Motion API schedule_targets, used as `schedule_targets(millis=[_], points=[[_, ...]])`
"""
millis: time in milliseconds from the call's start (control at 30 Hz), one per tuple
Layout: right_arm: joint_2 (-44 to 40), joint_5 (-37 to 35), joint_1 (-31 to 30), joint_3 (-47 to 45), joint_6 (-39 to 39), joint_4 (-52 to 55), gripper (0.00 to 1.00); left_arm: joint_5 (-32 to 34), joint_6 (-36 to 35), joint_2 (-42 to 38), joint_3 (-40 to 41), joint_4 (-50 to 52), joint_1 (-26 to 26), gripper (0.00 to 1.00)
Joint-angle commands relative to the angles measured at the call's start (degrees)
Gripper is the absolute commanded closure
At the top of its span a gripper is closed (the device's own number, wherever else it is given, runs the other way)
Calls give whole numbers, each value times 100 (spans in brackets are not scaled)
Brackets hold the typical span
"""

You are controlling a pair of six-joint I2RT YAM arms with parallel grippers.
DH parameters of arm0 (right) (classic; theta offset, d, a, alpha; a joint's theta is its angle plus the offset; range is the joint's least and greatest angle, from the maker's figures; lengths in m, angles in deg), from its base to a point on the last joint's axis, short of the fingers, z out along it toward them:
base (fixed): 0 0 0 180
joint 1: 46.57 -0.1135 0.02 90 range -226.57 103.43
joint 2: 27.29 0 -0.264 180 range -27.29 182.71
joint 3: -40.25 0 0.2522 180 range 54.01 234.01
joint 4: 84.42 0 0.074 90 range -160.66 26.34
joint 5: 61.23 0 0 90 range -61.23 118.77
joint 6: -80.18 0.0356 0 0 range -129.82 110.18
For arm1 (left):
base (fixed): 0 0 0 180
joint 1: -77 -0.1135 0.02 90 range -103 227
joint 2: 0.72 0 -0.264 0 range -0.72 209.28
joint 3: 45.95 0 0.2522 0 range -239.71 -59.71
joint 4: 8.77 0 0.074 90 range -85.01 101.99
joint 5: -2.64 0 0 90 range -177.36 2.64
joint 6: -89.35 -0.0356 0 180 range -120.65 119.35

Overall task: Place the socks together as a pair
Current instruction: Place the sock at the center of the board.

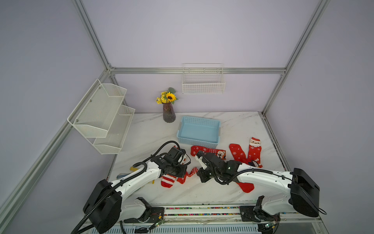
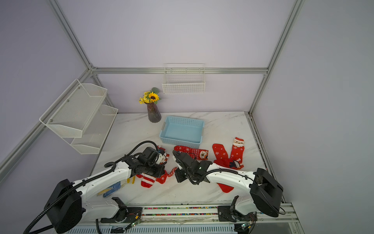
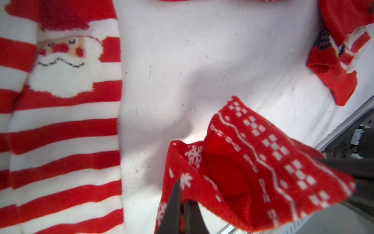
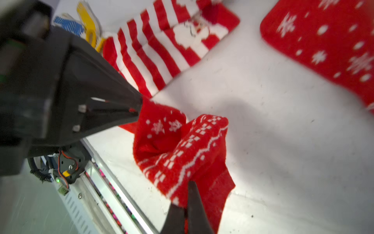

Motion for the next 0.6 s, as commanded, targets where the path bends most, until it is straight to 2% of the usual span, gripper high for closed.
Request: schedule_targets(millis=[0, 133, 233, 400, 567], points=[[221, 497, -36, 219, 607, 888, 100, 448, -273, -55, -527, 365, -184, 98], [349, 566, -31, 337, 680, 961, 100, 1021, -371, -4, -796, 476, -310, 100], [479, 599, 44, 388, 674, 991, 100, 844, -454, 265, -975, 351, -435, 93], [817, 921, 495, 402, 335, 919, 100, 693, -537, 1120, -1309, 222, -461, 86], [1062, 863, 956, 581, -136, 914, 100, 657, -514, 1550, -1480, -182, -672, 66]])
